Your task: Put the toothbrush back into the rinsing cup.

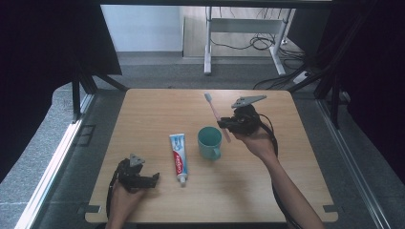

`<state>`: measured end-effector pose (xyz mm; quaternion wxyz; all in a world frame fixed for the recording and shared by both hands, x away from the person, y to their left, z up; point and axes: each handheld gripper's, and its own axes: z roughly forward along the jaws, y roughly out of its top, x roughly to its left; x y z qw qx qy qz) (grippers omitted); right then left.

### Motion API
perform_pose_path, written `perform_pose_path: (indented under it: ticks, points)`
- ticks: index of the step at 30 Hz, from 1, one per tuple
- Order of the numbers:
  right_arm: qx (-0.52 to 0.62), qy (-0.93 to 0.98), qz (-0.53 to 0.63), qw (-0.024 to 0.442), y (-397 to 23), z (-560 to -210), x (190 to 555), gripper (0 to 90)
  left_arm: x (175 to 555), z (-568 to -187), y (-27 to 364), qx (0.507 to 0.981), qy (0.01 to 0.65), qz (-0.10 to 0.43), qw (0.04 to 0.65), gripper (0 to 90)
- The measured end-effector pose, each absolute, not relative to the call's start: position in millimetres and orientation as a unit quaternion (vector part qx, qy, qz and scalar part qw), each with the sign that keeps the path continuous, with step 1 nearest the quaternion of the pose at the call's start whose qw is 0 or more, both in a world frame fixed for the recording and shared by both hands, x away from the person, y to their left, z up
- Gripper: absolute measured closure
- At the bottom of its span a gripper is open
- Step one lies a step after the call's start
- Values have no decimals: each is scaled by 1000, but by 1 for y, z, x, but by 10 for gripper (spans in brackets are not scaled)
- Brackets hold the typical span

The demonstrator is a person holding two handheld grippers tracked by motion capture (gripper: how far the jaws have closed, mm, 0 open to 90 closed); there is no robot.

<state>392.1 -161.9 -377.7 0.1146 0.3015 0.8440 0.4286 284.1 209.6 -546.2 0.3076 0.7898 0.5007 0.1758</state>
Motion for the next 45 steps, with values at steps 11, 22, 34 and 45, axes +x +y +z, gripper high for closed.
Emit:
perform_pose_path:
  ticks: [11,22,34,45]
  points:
    - [296,844,432,112,-144,-382,398,786,284,-546,210,790,500,176,308,0]
    - [293,846,432,109,-127,-390,405,786,284,-546,209,791,500,175,308,0]
    - [299,848,425,107,-124,-410,411,786,284,-546,210,792,498,174,307,0]
    - [305,850,418,98,-124,-431,414,786,284,-546,210,792,497,174,308,0]
